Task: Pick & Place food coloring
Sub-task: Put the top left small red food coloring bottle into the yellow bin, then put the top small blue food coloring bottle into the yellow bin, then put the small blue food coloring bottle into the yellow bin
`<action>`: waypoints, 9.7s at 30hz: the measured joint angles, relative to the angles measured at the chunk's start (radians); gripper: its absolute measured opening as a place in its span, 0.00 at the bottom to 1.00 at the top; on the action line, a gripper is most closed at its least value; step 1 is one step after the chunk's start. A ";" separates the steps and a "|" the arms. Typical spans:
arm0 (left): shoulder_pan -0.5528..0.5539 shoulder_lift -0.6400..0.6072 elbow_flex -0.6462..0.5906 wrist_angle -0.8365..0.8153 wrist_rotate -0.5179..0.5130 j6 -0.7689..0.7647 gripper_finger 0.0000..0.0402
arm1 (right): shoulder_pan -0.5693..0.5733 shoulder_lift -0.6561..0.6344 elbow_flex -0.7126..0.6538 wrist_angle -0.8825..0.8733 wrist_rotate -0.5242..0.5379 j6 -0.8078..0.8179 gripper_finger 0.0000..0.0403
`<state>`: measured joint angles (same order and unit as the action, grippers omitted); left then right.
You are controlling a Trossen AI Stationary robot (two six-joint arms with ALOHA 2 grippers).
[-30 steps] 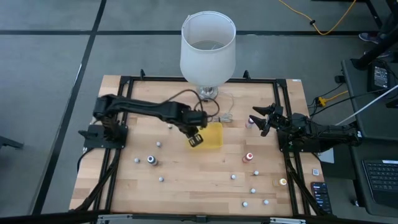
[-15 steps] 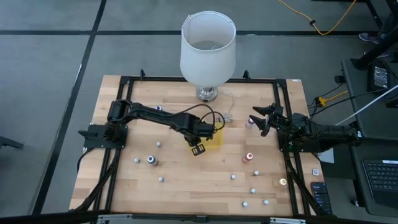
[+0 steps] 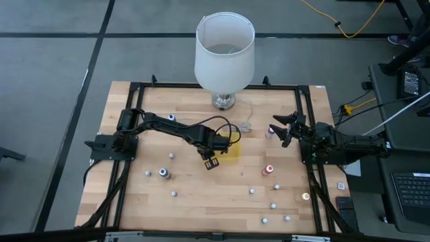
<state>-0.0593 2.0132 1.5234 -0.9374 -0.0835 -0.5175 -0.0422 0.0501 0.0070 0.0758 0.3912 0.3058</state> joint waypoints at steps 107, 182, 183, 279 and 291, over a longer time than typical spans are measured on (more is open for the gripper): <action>0.240 -0.455 -0.632 0.260 -0.026 0.079 0.20 | 0.000 0.000 0.000 0.000 0.000 0.000 0.70; -0.039 -0.079 0.071 -0.004 -0.087 0.093 0.10 | 0.000 0.000 0.000 0.000 0.000 0.000 0.70; -0.039 -0.073 0.069 0.026 -0.082 0.093 0.10 | 0.000 0.000 0.000 0.000 0.000 0.000 0.70; -0.014 -0.584 -0.510 -0.141 -0.014 -0.837 0.66 | 0.000 0.000 0.000 -0.001 0.000 0.000 0.70; -0.085 -0.542 -0.636 0.010 -0.011 -0.914 0.66 | 0.000 0.000 0.000 -0.001 0.000 0.000 0.70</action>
<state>-0.1443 1.4716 0.8872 -0.9269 -0.0943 -1.4315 -0.0418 0.0498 0.0069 0.0751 0.3912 0.3056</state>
